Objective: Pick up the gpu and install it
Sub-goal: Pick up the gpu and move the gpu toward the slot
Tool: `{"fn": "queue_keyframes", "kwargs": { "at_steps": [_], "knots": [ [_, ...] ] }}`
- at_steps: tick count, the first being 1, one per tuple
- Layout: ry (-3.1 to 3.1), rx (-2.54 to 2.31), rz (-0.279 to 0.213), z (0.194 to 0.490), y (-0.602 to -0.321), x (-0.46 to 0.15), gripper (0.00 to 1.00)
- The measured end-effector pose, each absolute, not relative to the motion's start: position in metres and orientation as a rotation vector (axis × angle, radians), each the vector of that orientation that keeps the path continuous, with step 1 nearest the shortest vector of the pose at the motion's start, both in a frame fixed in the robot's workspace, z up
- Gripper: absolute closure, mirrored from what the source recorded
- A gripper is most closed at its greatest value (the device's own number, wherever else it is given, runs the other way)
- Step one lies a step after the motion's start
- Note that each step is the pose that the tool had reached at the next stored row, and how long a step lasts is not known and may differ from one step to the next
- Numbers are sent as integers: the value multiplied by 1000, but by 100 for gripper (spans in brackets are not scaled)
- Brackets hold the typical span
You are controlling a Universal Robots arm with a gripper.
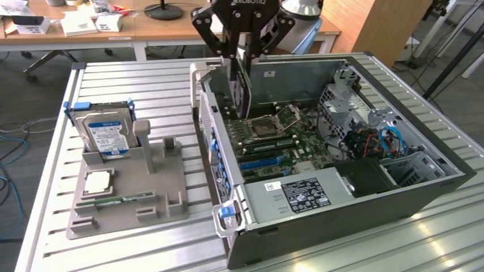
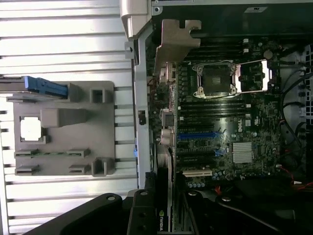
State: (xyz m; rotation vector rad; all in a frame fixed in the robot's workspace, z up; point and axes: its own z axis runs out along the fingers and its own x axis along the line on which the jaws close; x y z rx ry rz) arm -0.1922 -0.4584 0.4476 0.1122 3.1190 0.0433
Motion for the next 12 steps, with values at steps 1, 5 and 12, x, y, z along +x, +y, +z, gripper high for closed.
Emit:
{"fn": "queue_keyframes", "kwargs": {
  "at_steps": [1, 5, 12],
  "knots": [
    [3119, 112, 43, 448, -458, -189, 74],
    [3119, 112, 43, 448, -458, -177, 74],
    [3119, 112, 44, 447, -458, -156, 74]
  ]
}}
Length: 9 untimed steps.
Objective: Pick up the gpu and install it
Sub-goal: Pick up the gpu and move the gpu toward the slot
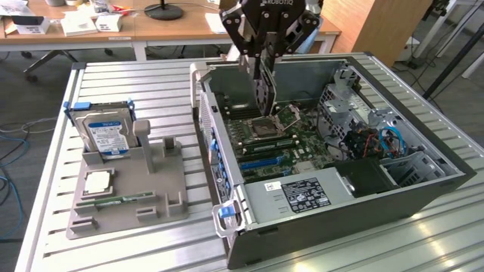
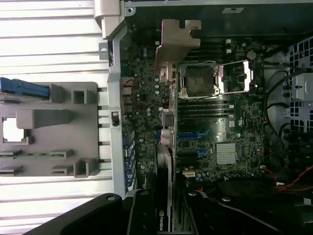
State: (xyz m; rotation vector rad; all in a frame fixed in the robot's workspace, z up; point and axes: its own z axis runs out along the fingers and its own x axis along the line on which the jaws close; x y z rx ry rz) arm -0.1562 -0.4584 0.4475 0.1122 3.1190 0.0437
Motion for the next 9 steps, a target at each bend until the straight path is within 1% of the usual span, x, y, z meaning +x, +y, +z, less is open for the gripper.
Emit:
{"fn": "queue_keyframes", "kwargs": {
  "at_steps": [9],
  "knots": [
    [3119, 112, 44, 447, -458, -131, 74]
  ]
}}
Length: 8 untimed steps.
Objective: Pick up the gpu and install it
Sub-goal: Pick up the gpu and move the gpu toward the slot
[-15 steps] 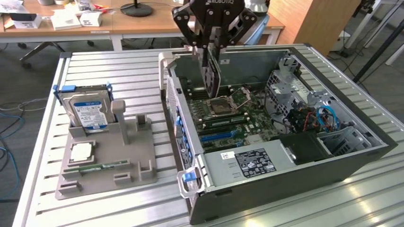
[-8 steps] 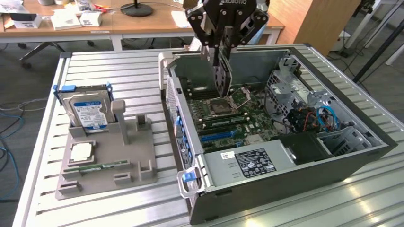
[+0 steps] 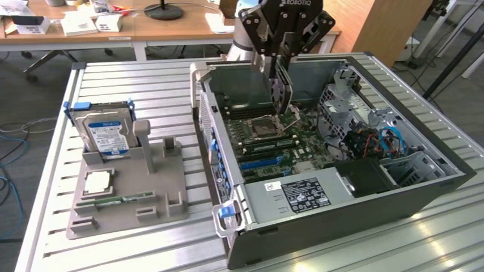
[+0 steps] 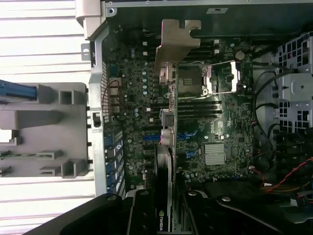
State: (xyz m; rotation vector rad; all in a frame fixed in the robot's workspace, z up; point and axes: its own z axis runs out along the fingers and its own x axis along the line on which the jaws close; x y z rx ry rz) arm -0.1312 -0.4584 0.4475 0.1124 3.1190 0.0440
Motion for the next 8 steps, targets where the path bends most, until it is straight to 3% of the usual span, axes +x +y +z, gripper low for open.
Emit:
{"fn": "queue_keyframes", "kwargs": {
  "at_steps": [8],
  "knots": [
    [3119, 112, 44, 447, -458, -116, 74]
  ]
}}
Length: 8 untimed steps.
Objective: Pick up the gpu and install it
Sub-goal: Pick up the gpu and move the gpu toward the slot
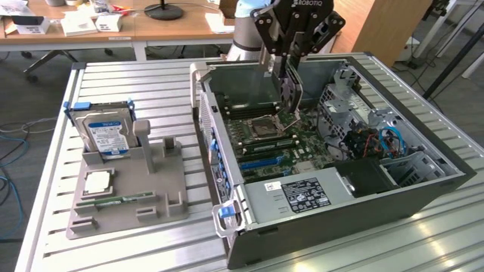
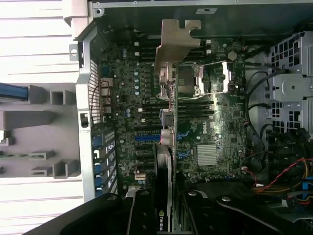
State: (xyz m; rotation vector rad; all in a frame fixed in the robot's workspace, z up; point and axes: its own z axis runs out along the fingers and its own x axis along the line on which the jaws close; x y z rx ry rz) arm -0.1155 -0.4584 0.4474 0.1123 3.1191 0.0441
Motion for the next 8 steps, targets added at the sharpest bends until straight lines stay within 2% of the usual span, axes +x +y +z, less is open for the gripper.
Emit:
{"fn": "queue_keyframes", "kwargs": {
  "at_steps": [8],
  "knots": [
    [3119, 112, 45, 447, -458, -98, 74]
  ]
}}
